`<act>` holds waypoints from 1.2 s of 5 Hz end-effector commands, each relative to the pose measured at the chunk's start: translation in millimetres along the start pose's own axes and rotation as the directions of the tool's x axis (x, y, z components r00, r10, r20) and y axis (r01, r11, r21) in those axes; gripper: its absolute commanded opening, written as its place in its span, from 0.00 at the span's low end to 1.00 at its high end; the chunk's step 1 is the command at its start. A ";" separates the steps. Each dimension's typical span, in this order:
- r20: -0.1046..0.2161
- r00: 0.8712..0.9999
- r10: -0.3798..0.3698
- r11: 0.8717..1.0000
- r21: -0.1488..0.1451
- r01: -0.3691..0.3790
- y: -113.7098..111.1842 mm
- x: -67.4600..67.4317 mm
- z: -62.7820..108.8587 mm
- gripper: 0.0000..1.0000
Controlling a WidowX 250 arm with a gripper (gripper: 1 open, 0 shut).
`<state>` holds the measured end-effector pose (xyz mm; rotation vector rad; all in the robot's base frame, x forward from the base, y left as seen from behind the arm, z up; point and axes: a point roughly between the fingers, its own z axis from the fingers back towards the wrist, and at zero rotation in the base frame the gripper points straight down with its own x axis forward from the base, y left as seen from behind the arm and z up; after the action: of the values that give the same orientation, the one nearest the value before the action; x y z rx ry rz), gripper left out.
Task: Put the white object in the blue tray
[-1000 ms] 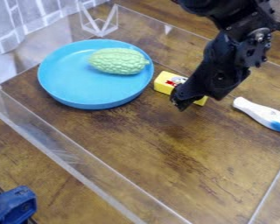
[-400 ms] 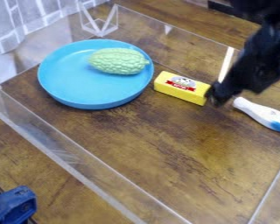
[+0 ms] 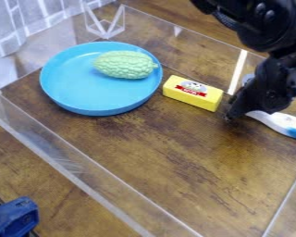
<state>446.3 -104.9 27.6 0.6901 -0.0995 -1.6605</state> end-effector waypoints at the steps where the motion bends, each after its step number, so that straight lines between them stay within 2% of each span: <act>1: 0.070 0.997 -0.020 0.997 0.076 0.015 4.0 25.9 12.8 0.00; 2: 0.114 0.992 -0.054 0.993 0.112 0.041 -0.6 44.6 16.5 0.00; 4: 0.098 0.993 0.068 0.992 0.099 -0.078 6.9 76.1 28.1 0.00; 6: 0.183 0.983 0.004 0.986 0.162 -0.034 2.0 93.7 32.5 0.00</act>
<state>440.9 -154.1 20.6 0.6972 -0.2613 -1.6491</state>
